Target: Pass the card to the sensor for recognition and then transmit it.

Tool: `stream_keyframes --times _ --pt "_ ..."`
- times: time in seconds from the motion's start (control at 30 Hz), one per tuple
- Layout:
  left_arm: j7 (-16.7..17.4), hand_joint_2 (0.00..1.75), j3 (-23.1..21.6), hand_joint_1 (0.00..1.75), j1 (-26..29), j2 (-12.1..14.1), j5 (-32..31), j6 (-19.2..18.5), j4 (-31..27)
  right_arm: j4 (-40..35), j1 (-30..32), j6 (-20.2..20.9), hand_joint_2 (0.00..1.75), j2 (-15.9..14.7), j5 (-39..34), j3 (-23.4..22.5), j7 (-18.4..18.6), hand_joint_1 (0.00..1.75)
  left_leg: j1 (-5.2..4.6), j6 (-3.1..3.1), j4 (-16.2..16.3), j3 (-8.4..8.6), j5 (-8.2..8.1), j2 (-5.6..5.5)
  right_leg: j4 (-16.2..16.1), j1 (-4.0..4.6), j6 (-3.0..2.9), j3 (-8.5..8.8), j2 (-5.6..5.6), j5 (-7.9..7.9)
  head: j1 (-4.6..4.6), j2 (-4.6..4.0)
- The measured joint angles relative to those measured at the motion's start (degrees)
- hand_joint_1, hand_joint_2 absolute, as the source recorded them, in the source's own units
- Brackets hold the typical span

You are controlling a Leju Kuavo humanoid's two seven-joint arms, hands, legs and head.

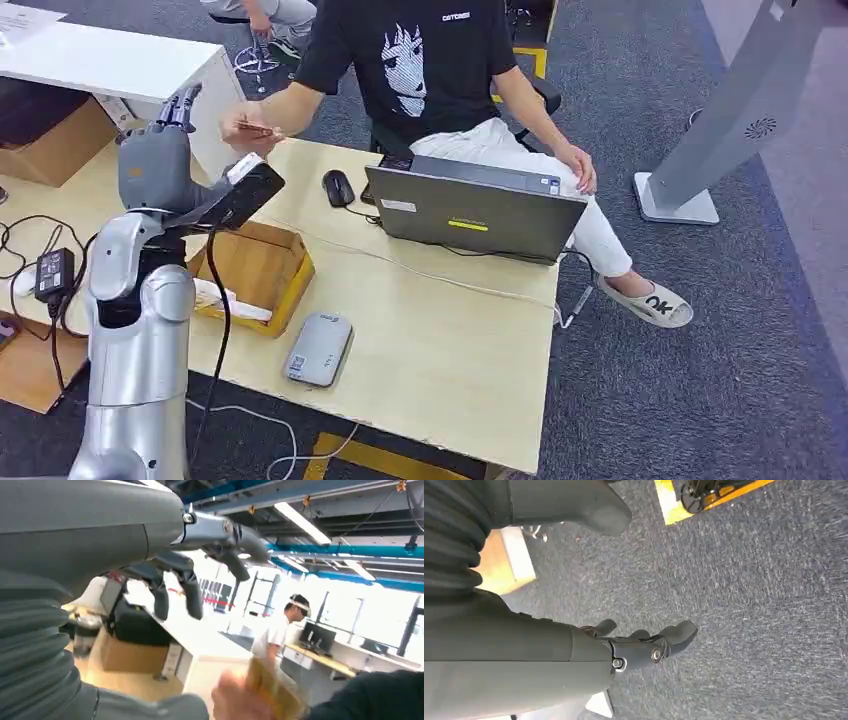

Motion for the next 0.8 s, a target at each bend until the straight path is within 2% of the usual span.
stream_keyframes --times 0.07,0.13,0.2,0.3,0.37,0.43,0.53,0.8 --pt "-1.0 1.75 0.9 0.00 1.6 -0.5 1.7 0.0 -1.1 0.2 0.0 0.3 1.75 0.0 0.2 0.0 0.0 0.00 0.00 0.00 0.0 0.00 0.00 -0.02 0.0 0.00 0.00 0.00 -0.02 0.00 0.02 0.00" --pt "-3.2 1.75 1.5 0.00 4.2 -0.5 1.8 1.7 -2.0 0.5 -0.2 1.6 1.75 0.0 1.1 0.0 -0.6 0.00 0.00 0.01 0.0 0.00 -0.02 0.00 0.0 0.00 -0.01 0.00 0.00 -0.01 0.00 0.00" --pt "-5.1 1.75 2.9 0.00 7.2 -1.2 5.3 2.3 -3.2 1.9 -0.9 3.2 1.75 0.0 3.5 -0.4 -2.2 0.00 0.00 0.01 0.0 -0.01 -0.02 0.03 0.0 0.01 -0.02 -0.06 0.03 -0.02 0.00 0.00" --pt "-7.2 1.75 4.6 0.00 12.2 -2.9 6.7 3.8 -6.2 3.2 -2.1 4.8 1.75 0.0 6.9 -2.1 -7.8 0.00 0.00 0.01 0.0 -0.05 -0.02 0.03 0.0 0.00 -0.01 -0.08 0.03 -0.04 -0.02 0.00" --pt "-6.2 1.75 4.6 0.00 15.5 -3.4 3.6 2.8 -9.3 3.6 -2.9 4.7 1.75 0.0 7.6 -3.5 -11.4 0.00 0.00 0.02 0.0 -0.08 -0.03 0.00 0.0 0.00 0.00 -0.08 -0.01 -0.05 0.04 0.00" --pt "-5.2 1.75 4.6 0.00 19.0 -3.4 2.2 0.3 -12.5 3.6 -3.3 4.5 1.75 0.0 7.8 -4.7 -11.7 0.00 -0.01 0.02 0.0 -0.08 -0.06 0.03 0.0 -0.01 0.00 -0.12 0.02 -0.05 0.00 0.00" --pt "-4.8 1.75 4.6 0.00 22.6 -3.4 1.9 -0.5 -16.0 3.5 -3.2 4.3 1.75 0.0 7.8 -5.8 -11.7 0.00 0.00 0.02 0.0 -0.11 -0.06 -0.05 0.0 0.00 0.01 -0.18 -0.09 -0.06 0.00 0.00" --pt "-4.4 1.75 4.6 0.00 24.7 -3.2 0.4 -1.3 -19.0 3.3 -3.2 3.7 1.75 0.0 6.9 -6.2 -10.5 0.00 0.00 0.03 0.0 -0.10 -0.02 -0.05 0.0 0.01 0.01 -0.07 -0.08 -0.04 0.02 0.00"
